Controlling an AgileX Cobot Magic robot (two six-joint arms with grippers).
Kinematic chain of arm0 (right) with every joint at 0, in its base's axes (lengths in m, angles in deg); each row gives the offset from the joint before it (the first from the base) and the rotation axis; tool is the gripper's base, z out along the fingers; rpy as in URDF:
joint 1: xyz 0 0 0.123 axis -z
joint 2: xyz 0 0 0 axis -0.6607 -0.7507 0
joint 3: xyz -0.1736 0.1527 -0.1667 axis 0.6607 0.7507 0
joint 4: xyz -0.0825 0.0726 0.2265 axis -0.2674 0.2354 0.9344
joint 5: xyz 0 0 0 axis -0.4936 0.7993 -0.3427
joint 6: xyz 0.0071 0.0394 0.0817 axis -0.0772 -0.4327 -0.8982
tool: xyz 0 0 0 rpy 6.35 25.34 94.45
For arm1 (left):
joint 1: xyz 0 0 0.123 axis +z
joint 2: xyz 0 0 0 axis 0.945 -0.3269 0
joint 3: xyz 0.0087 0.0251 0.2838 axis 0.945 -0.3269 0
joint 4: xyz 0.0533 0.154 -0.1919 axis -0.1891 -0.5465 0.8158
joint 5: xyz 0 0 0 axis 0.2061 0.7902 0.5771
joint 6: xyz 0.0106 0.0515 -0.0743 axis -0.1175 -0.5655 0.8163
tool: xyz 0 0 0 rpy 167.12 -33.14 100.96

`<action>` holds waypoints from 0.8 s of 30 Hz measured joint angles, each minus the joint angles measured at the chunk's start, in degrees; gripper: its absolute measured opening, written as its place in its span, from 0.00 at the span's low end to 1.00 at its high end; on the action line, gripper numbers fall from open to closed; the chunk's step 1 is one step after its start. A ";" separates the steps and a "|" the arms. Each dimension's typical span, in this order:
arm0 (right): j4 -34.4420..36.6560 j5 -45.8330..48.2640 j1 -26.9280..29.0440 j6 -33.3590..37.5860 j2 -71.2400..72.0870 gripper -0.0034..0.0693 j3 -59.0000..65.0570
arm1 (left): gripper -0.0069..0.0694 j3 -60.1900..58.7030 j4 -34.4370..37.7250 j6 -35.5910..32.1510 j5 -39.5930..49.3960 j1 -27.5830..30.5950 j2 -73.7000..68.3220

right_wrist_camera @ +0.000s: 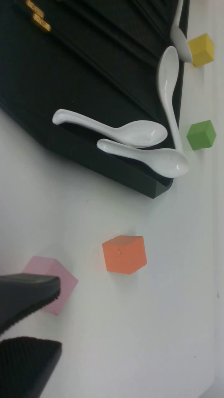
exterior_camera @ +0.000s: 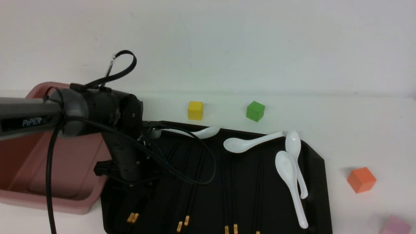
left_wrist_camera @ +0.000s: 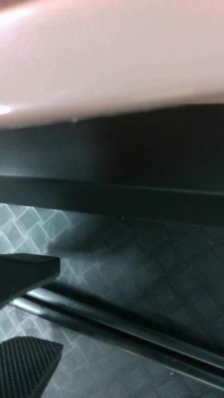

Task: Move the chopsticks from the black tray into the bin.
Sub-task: Use the left arm to grab a pair of chopsticks

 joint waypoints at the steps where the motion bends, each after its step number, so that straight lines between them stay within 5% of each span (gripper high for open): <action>1: 0.00 0.00 0.00 0.00 0.00 0.38 0.00 | 0.50 0.22 0.00 0.00 0.32 0.00 0.00; 24: 0.08 0.05 0.00 0.00 0.00 0.38 0.00 | 0.49 5.29 0.93 0.00 0.11 0.00 -4.42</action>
